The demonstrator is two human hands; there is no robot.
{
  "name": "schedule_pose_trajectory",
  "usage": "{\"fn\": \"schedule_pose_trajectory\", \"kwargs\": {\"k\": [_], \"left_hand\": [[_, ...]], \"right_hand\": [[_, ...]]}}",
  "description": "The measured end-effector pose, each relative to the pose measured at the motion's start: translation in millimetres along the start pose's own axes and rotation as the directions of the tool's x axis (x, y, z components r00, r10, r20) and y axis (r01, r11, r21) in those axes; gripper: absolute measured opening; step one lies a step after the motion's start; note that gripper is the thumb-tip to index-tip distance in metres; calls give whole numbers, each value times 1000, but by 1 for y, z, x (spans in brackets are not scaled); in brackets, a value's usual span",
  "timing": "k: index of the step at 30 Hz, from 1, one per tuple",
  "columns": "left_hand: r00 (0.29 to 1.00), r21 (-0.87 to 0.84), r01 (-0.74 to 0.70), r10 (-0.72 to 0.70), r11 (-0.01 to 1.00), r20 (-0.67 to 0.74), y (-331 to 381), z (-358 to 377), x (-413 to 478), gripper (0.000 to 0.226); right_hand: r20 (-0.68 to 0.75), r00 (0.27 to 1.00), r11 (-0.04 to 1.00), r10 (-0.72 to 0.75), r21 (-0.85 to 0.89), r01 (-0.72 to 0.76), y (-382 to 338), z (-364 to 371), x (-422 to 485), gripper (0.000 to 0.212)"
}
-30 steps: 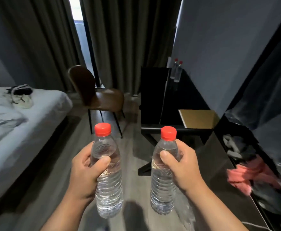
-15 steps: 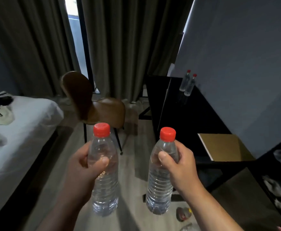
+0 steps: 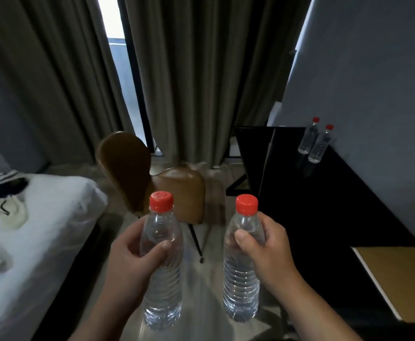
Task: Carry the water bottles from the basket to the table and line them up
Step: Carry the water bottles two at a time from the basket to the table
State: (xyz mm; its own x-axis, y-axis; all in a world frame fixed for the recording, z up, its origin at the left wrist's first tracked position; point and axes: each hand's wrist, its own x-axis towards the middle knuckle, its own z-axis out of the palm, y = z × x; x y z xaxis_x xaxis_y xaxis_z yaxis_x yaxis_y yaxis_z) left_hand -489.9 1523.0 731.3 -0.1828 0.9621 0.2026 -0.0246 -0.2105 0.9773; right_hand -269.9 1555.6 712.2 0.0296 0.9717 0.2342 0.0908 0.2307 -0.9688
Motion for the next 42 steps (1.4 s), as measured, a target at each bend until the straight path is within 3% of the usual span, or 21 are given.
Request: {"fn": "schedule_pose_trajectory", "kwargs": {"k": [8,11,17,25,33,37,42], "left_hand": [[999,62,-44,46,997,-23,0,9,139,36],[999,20,-22,23,1000,-27,-12,16,183,38],[994,-22,-2,4,1000,109,-51,48,285,38],[949,-57,73,-52,996,311,-114,92,446,42],[797,-11,137,-103,991,594,-155,189,538,42],[694,32,139,-121,990,710,-171,252,558,35],[598,56,103,-107,993,794,-186,327,579,46]], "right_hand": [[93,995,999,-32,23,30,16,40,155,45],[48,997,999,-55,3,54,26,36,191,43],[-46,999,1000,4,-22,-5,57,18,261,32],[-310,943,985,118,-84,-151,93,7,372,32],[-603,787,956,134,-131,-263,108,-45,411,39],[-658,728,946,192,-74,-317,118,-83,419,38],[-694,692,941,199,-63,-334,135,-133,436,43]]}}
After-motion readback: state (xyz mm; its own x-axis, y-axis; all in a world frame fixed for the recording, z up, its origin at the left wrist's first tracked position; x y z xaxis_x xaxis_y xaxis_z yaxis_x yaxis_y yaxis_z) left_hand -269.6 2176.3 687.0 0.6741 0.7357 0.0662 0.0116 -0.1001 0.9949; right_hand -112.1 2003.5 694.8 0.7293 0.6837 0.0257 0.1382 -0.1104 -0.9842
